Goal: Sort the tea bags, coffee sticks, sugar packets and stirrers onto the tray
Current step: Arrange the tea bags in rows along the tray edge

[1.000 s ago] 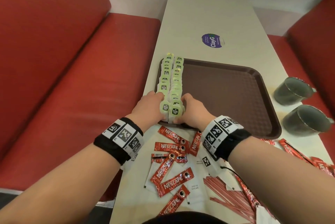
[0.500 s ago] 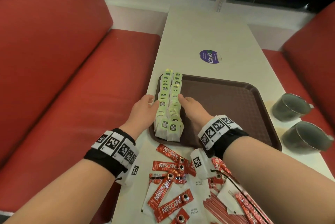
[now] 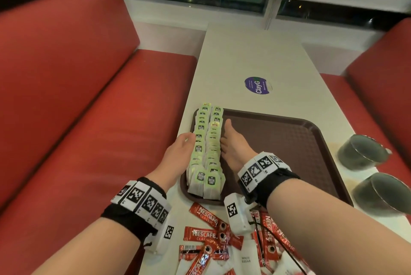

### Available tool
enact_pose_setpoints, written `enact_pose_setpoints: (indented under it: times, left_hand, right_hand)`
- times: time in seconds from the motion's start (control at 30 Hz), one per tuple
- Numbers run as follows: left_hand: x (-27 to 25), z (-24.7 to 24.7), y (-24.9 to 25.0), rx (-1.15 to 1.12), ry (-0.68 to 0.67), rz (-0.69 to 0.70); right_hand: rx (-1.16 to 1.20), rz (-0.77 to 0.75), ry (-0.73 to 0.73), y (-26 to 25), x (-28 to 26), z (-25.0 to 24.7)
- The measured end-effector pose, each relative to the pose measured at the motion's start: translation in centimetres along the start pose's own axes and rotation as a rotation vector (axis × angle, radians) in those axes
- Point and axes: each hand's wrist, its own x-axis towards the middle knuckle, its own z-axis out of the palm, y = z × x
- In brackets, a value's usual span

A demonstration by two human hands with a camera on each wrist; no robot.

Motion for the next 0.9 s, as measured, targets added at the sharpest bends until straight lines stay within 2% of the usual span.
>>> enact_pose_setpoints:
  times: [0.2,0.53,0.73,0.9]
  left_hand:
    - [0.2,-0.2,0.0,0.016,0.025,0.008]
    - [0.6,-0.1,-0.5,0.004,0.023,0.005]
    - [0.7,-0.5,-0.9,-0.073,0.001,0.016]
    - [0.7,-0.6,-1.1,-0.085,-0.012,0.019]
  right_hand:
    - [-0.053,-0.022,0.095,-1.9,2.0,0.0]
    - [0.025,-0.072,0.032,-3.3,3.7,0.7]
    - [0.074,-0.093,0.099,-4.0,5.2,0.5]
    - [0.054,-0.064,0.052,-4.6,5.8,0.9]
